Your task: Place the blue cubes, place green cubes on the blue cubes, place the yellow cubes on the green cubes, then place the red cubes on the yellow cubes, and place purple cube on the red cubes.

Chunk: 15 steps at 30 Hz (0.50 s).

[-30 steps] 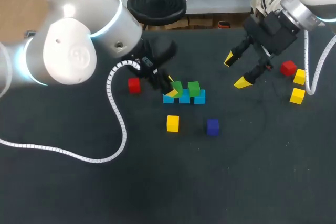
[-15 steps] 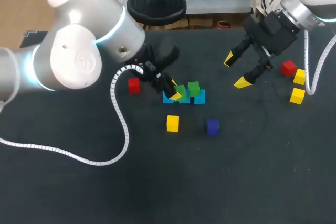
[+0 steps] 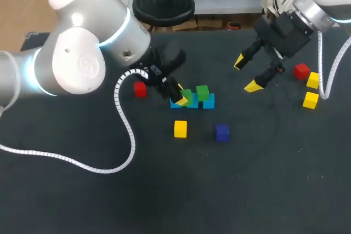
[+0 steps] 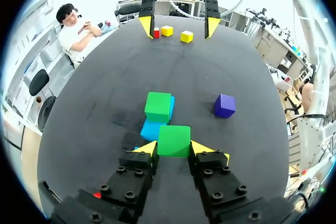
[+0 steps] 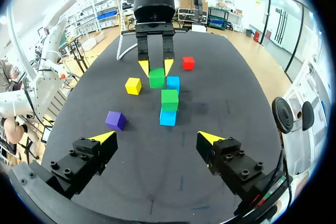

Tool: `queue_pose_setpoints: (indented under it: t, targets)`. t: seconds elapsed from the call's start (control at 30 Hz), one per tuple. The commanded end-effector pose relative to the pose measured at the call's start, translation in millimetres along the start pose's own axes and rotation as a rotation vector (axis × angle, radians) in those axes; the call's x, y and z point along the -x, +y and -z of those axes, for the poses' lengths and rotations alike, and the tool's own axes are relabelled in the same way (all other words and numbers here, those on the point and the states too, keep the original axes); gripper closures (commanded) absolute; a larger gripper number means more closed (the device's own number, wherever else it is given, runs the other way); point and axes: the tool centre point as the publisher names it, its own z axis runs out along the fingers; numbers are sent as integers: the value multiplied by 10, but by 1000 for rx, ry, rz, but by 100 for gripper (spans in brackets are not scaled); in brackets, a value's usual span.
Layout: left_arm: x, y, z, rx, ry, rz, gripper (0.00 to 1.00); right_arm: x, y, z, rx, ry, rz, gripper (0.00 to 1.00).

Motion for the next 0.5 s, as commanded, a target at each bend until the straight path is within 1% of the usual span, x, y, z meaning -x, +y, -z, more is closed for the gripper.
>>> queue_pose_setpoints:
  t: [0.03,0.2,0.43,0.5]
  targets:
    - [18,62,-48,-5,21,-1,100,-2,4,1,-1,-1,1,0]
    - [0,81,-50,-2,25,4,100,-2,4,1,-1,-1,1,0]
    - [25,138,-45,8,25,2,100,-2,4,1,-1,-1,1,0]
    - [18,156,-56,-1,23,7,100,-2,4,1,-1,-1,1,0]
